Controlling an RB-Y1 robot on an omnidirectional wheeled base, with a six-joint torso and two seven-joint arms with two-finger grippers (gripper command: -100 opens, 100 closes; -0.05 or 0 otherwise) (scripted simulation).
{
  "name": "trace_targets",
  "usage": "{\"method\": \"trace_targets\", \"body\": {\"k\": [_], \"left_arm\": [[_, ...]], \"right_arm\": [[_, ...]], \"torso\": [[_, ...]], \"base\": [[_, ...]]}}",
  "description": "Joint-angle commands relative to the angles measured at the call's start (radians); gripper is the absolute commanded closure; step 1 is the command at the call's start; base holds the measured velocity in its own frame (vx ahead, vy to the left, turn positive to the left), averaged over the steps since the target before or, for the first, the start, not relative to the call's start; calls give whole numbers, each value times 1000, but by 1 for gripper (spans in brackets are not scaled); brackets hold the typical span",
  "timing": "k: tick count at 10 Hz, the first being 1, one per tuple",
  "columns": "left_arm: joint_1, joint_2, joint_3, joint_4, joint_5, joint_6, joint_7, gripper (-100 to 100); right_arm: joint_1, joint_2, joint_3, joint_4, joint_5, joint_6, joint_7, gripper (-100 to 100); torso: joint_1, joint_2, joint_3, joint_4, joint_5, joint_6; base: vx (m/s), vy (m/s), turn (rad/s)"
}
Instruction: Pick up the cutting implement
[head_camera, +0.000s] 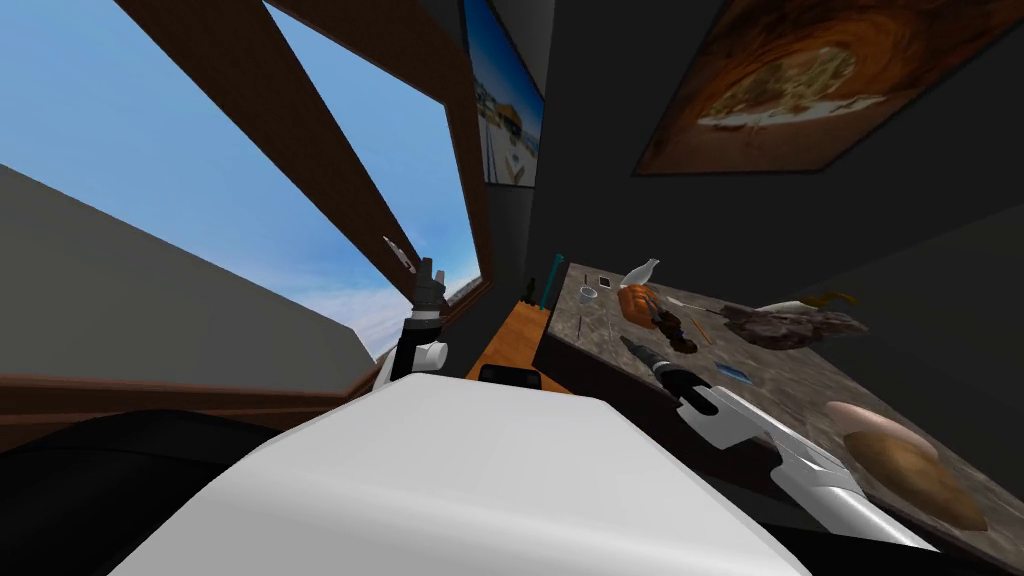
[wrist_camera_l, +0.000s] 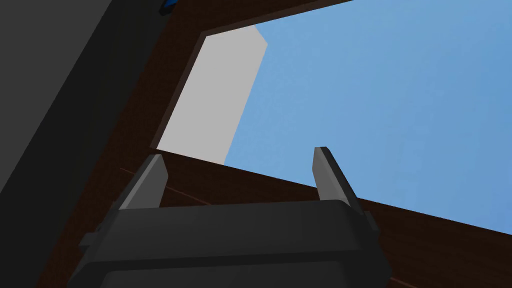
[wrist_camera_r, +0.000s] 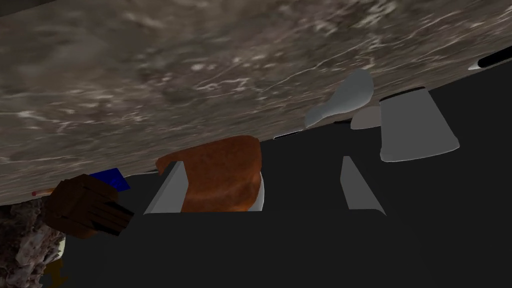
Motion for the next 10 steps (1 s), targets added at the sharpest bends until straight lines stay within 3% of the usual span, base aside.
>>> {"method": "trace_targets", "body": {"k": [1,7,8,9,10], "left_arm": [[0,0,0,0,0,0,0,0],[0,0,0,0,0,0,0,0],[1,1,-5,2,0,1,1,0],[2,2,-10,4,-1,2,2,0],[2,2,-10,5,-1,2,2,0]], "right_arm": [[-16,-49,36,23,-16,39,-27,-100],[-72,-187,163,115,-73,141,-123,-100],[-79,-199,181,126,-81,154,-136,-100],[-88,-187,178,131,-77,139,-122,-100],[-90,-188,181,134,-78,141,-125,0]], "torso": [[0,0,0,0,0,0],[0,-1,0,0,0,1],[3,-1,0,1,0,-3],[11,-1,1,3,1,-7],[14,0,2,3,2,-6]], "base": [[31,52,210],[34,39,227],[38,19,231],[18,-5,48],[4,-5,-7]]}}
